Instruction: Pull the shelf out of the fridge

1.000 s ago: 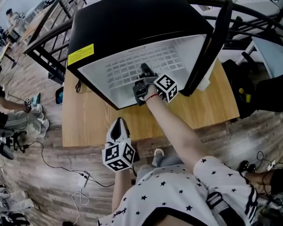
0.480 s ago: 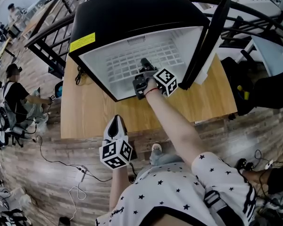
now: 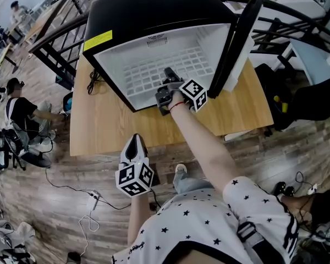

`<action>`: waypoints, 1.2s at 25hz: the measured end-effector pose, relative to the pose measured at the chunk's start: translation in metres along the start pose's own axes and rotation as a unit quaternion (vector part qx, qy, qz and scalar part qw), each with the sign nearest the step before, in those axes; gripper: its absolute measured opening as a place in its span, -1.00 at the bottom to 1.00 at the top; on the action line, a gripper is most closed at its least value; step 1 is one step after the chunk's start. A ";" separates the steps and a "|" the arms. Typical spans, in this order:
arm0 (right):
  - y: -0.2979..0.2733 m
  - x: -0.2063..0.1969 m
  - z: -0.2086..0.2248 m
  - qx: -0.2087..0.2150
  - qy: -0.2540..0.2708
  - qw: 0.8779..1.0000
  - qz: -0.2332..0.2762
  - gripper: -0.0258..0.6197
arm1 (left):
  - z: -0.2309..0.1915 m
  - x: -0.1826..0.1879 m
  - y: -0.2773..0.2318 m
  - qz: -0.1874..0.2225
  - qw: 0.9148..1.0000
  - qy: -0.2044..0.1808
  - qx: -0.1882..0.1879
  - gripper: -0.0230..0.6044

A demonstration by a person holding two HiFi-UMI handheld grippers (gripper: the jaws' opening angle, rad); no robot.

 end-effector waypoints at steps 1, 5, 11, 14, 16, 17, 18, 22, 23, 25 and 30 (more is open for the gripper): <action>0.002 0.000 0.000 0.000 0.001 1.000 0.000 -0.80 | 0.000 0.000 0.002 0.000 1.000 0.000 -0.001 -0.90; 0.012 -0.001 -0.002 -0.001 0.000 1.000 -0.001 -0.80 | -0.001 -0.002 0.010 0.000 1.000 0.001 -0.003 -0.90; 0.026 -0.001 -0.002 -0.004 -0.001 1.000 -0.004 -0.80 | 0.001 -0.004 0.020 0.000 1.000 -0.002 -0.007 -0.90; 0.034 -0.003 -0.003 -0.005 -0.001 1.000 -0.005 -0.80 | 0.002 -0.005 0.028 0.001 1.000 -0.003 -0.009 -0.90; 0.039 -0.003 -0.003 -0.005 -0.001 1.000 -0.006 -0.80 | 0.003 -0.006 0.032 0.001 1.000 -0.004 -0.011 -0.90; 0.041 -0.002 -0.004 -0.006 -0.001 1.000 -0.006 -0.80 | 0.003 -0.007 0.034 0.001 1.000 -0.005 -0.011 -0.90; 0.043 -0.002 -0.004 -0.006 -0.001 1.000 -0.006 -0.80 | 0.004 -0.007 0.035 0.000 1.000 -0.005 -0.012 -0.90; 0.050 0.000 -0.004 -0.006 0.002 1.000 -0.006 -0.80 | 0.005 -0.010 0.041 0.000 1.000 -0.005 -0.013 -0.90; 0.052 0.000 -0.004 -0.006 0.003 1.000 -0.006 -0.80 | 0.005 -0.011 0.043 -0.001 1.000 -0.005 -0.013 -0.90; 0.055 -0.001 -0.003 -0.007 0.005 1.000 -0.007 -0.80 | 0.005 -0.014 0.046 -0.002 1.000 -0.004 -0.013 -0.90; 0.063 -0.001 -0.006 -0.007 0.007 1.000 -0.009 -0.80 | 0.008 -0.014 0.056 0.002 1.000 -0.004 -0.014 -0.90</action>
Point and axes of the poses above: the fingertips, and each gripper's own axes: y backward along the fingers, z to its right, x out of its top, the point moved 1 cm from there along y, backward along the fingers, and after that the axes turned 8 degrees about z, right-handed, at the moved point
